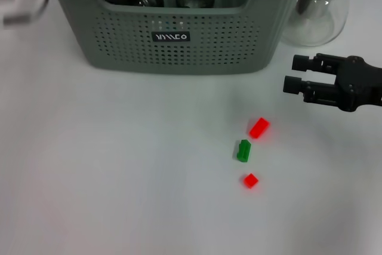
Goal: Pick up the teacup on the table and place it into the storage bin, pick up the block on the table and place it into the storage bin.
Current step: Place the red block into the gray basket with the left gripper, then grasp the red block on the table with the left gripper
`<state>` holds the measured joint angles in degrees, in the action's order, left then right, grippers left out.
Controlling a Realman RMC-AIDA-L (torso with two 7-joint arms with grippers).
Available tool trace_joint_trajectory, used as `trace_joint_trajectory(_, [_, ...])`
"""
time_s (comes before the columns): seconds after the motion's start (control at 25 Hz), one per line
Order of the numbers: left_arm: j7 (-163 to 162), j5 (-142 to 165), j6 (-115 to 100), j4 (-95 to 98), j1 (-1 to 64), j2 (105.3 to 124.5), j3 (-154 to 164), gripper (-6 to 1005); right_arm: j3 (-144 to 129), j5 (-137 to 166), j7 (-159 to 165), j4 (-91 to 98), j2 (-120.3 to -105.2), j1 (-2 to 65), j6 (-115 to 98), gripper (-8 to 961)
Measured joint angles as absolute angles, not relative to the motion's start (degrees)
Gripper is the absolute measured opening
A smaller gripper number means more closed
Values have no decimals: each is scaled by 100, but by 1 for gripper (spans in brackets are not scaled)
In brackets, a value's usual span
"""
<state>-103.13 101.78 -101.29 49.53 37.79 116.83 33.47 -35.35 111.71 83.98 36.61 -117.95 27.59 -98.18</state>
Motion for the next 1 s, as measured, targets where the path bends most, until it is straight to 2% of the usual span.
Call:
trace_joint_trajectory(0.2, [-12062,11208,-8364,5036,4783,11136,4347,198,-3544,11171,8401,3660,-11796,2791,-9815,728])
trace_joint_trajectory(0.28, [-12743,12042,-7618,5040,5138,11055,4958,200,-3548,11171,8400,3661,-11796,2793,-9814,728])
trace_joint_trajectory(0.36, [-13130,12739,-7153,5028,5367,11129,5336,201,-3548,11171,8391,3658,-11801,2794,-9812,728])
trace_joint_trajectory(0.4, [-13320,13128,-6918,5017,5470,11225,5517,201,-3549,11171,8386,3651,-11801,2794,-9805,728])
trace_joint_trajectory(0.64, [-13975,15174,-6071,5077,5790,11959,5901,205,-3548,11171,8383,3644,-11803,2795,-9790,728])
trace_joint_trajectory(0.72, [-13980,15272,-6051,5194,5775,12042,5878,206,-3544,11170,8382,3644,-11803,2795,-9788,728])
trace_joint_trajectory(0.84, [-13953,14991,-6141,5761,5510,12123,5867,330,-3538,11170,8373,3640,-11800,2792,-9781,728])
trace_joint_trajectory(0.92, [-13899,14551,-6230,6367,5133,12149,5860,412,-3527,11170,8373,3641,-11796,2791,-9781,728])
trace_joint_trajectory(1.0, [-13640,13531,-6392,7245,4428,12160,5801,455,-3520,11170,8374,3640,-11786,2791,-9780,728])
